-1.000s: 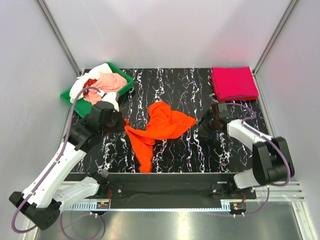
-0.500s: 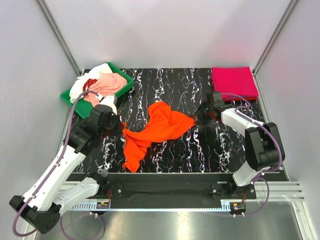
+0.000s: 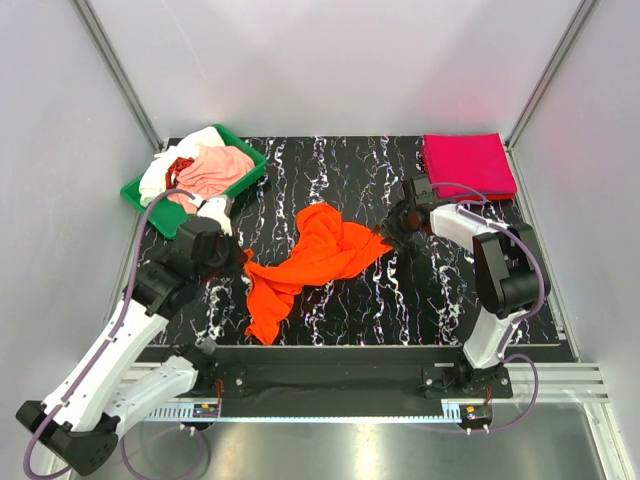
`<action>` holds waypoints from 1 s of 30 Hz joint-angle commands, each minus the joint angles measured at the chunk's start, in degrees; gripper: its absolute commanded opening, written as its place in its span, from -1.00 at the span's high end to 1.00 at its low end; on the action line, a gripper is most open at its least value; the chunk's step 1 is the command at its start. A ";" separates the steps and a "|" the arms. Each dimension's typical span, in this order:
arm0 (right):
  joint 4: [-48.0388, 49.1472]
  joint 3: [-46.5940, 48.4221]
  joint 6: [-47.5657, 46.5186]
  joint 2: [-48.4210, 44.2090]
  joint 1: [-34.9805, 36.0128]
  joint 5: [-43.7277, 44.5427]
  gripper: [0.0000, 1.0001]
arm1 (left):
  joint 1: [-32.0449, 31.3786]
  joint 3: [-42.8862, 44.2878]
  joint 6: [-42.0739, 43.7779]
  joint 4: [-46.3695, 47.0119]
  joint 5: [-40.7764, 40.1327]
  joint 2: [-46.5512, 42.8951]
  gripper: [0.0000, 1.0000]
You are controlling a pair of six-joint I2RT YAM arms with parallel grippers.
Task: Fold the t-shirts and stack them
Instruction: Flatten the tshirt out
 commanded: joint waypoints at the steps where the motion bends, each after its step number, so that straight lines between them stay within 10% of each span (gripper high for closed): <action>1: -1.10 1.98 1.10 0.95 0.58 0.90 0.02 | 0.25 -0.42 -0.41 3.06 1.53 -0.93 1.00; 18: -1.01 -2.06 2.25 1.92 0.85 0.72 0.06 | 0.16 -0.68 -0.94 3.59 2.41 -1.72 1.00; 30: -1.45 -3.21 0.75 -0.63 0.76 5.99 0.76 | 0.16 0.19 -1.38 4.20 3.28 -0.22 1.00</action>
